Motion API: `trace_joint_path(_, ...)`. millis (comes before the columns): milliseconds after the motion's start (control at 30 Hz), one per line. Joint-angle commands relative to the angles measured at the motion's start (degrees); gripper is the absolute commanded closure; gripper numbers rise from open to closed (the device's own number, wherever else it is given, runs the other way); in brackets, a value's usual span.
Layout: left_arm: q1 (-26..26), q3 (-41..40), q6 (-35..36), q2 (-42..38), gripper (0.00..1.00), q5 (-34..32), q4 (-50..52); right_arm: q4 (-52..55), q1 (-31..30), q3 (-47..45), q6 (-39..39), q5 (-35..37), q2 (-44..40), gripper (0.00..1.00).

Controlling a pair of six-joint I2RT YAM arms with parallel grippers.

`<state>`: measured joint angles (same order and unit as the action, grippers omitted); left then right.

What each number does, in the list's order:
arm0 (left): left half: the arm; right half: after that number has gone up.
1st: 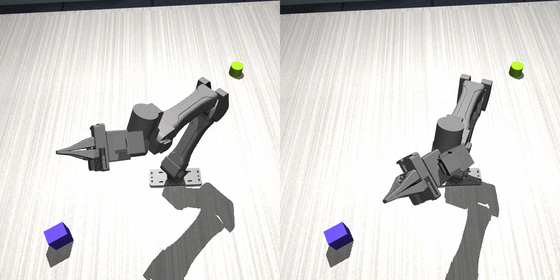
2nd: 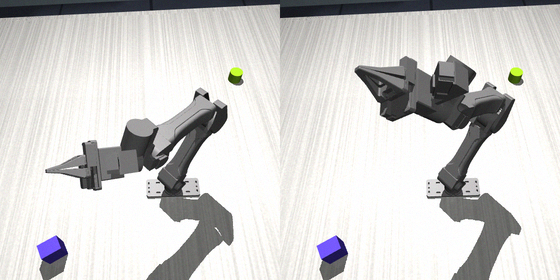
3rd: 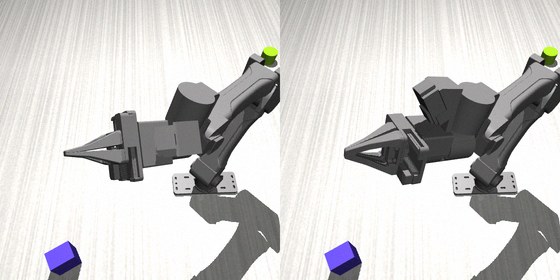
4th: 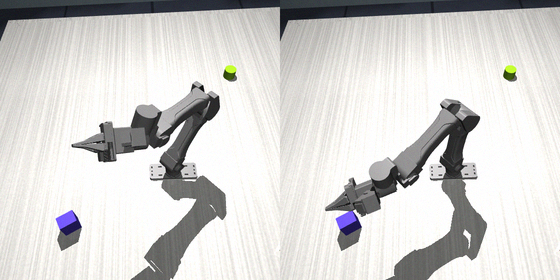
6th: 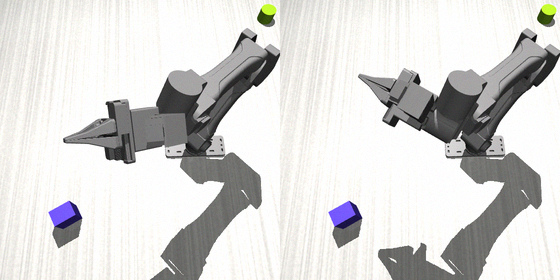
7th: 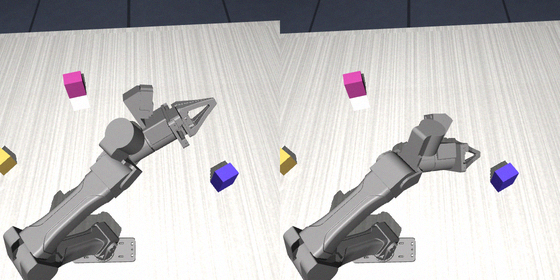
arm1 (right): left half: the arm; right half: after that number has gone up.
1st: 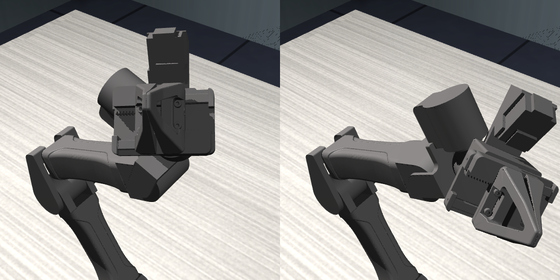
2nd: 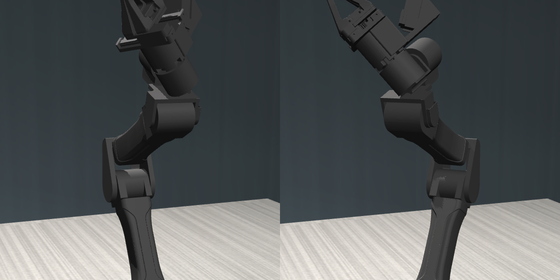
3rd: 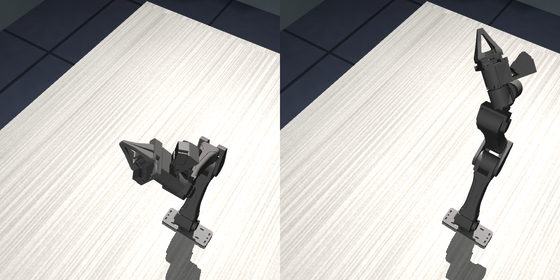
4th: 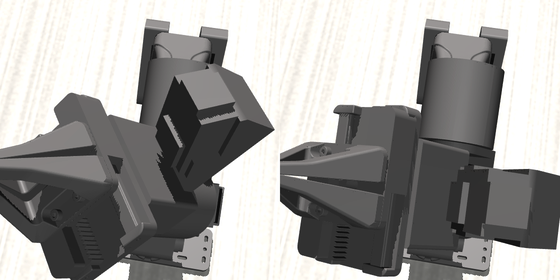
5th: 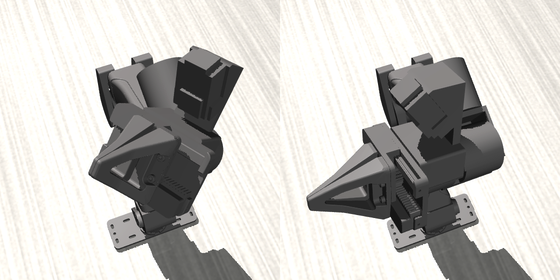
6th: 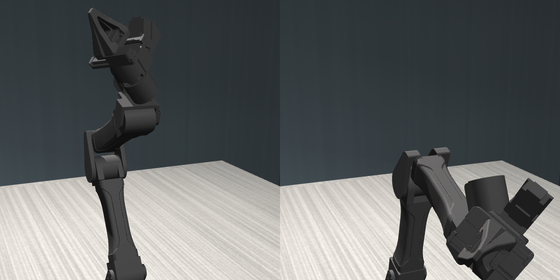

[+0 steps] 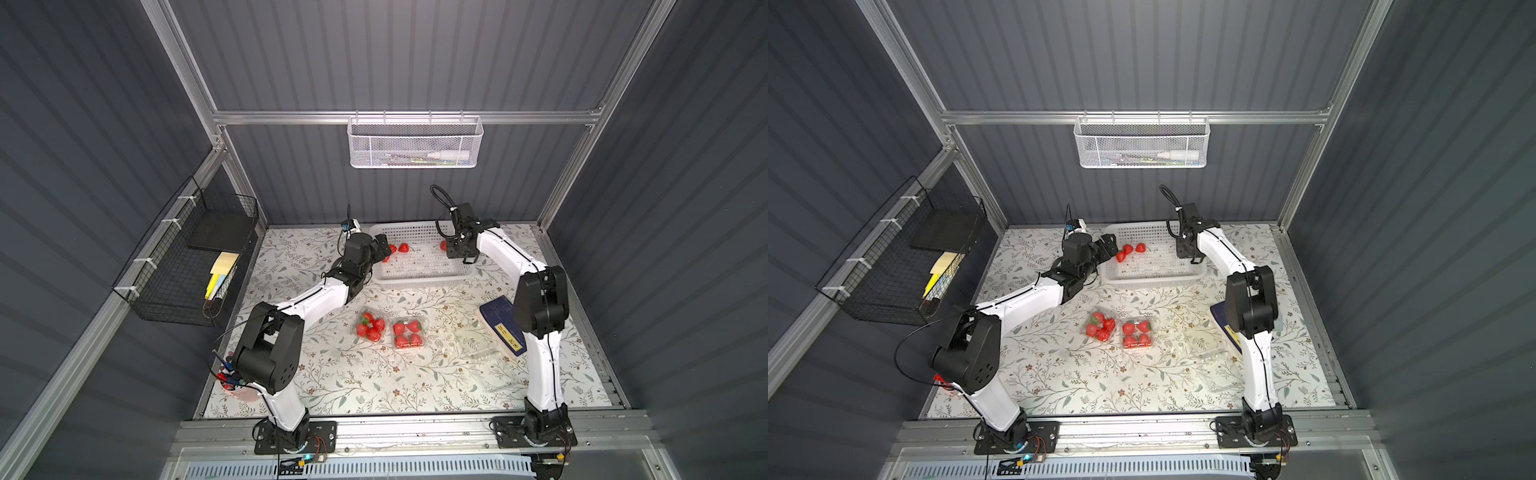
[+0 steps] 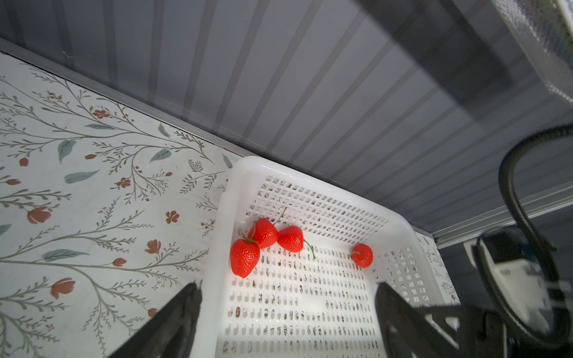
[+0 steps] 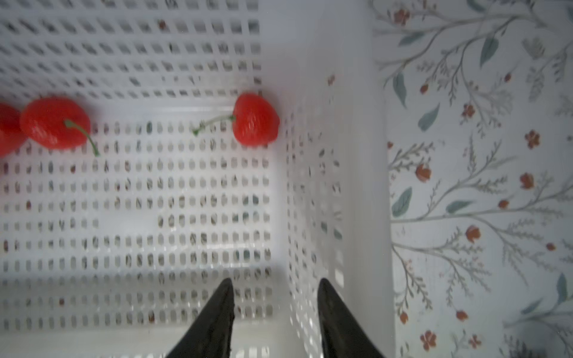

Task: Pack strawberries into containers
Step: Move the basket to the center of the board, then pick up the strawberry from the basket.

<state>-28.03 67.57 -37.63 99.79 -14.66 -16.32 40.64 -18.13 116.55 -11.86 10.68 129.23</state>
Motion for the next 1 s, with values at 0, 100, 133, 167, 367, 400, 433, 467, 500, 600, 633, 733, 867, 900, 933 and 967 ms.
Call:
trace_joint_path(0, -0.01, 0.12, 0.98, 1.39, 0.11, 0.46, -0.76, -4.41, 0.02, 5.86, 3.07, 2.66, 5.78, 0.54)
trace_joint_path(100, 0.00, 0.48, 1.09, 2.17, 0.11, 0.20, -0.44, -8.67, -0.08, 9.22, 4.56, 4.11, 9.73, 0.52)
trace_joint_path(133, -0.01, 0.74, 1.15, 2.42, 0.11, 0.02, -0.31, -10.13, -0.06, 10.09, 5.08, 4.51, 10.84, 0.51)
trace_joint_path(167, -0.01, 0.80, 1.14, 2.92, 0.11, -0.01, -0.15, -12.04, -0.06, 10.53, 5.58, 4.87, 11.83, 0.51)
trace_joint_path(367, -0.01, 2.21, 1.12, 5.27, 0.11, 0.49, 1.26, -18.00, -0.06, 14.67, 8.22, 5.63, 17.85, 0.46)
trace_joint_path(400, -0.01, 2.29, 1.15, 5.34, 0.11, 0.66, 1.37, -17.07, -0.06, 16.59, 8.22, 5.32, 19.16, 0.46)
trace_joint_path(433, -0.01, 2.44, 1.15, 5.51, 0.11, 0.79, 1.41, -16.01, -0.06, 18.56, 8.24, 4.83, 20.68, 0.45)
trace_joint_path(467, -0.01, 2.45, 0.98, 5.51, 0.11, 0.86, 1.47, -15.06, -0.06, 20.58, 8.28, 4.52, 22.13, 0.45)
trace_joint_path(500, -0.01, 2.55, 1.02, 5.64, 0.11, 0.94, 1.50, -13.37, -0.06, 22.27, 8.26, 4.15, 23.32, 0.45)
trace_joint_path(600, -0.01, 2.63, 0.81, 5.42, 0.11, 0.97, 1.41, -10.34, -0.06, 25.26, 7.36, 3.79, 25.88, 0.47)
trace_joint_path(633, 0.07, 2.63, 0.83, 5.34, 0.11, 0.94, 1.46, -10.22, -0.05, 24.83, 7.04, 3.51, 26.00, 0.48)
trace_joint_path(733, 0.08, 2.99, 0.89, 5.48, 0.11, 1.08, 1.40, -10.53, 0.02, 22.76, 6.43, 2.99, 25.81, 0.53)
trace_joint_path(867, 0.08, 3.58, 1.15, 5.84, 0.11, 1.53, 1.44, -12.13, 0.02, 20.65, 5.92, 2.10, 24.49, 0.61)
trace_joint_path(900, 0.08, 3.45, 1.24, 5.78, 0.11, 1.60, 1.50, -12.38, 0.02, 20.29, 5.55, 1.83, 24.08, 0.64)
trace_joint_path(933, 0.08, 3.32, 1.19, 5.72, 0.11, 1.52, 1.53, -12.94, -0.03, 19.62, 5.28, 1.49, 23.44, 0.68)
trace_joint_path(967, 0.12, 3.05, 1.18, 5.67, 0.11, 1.47, 1.51, -13.73, 0.02, 18.58, 5.26, 1.06, 22.65, 0.71)
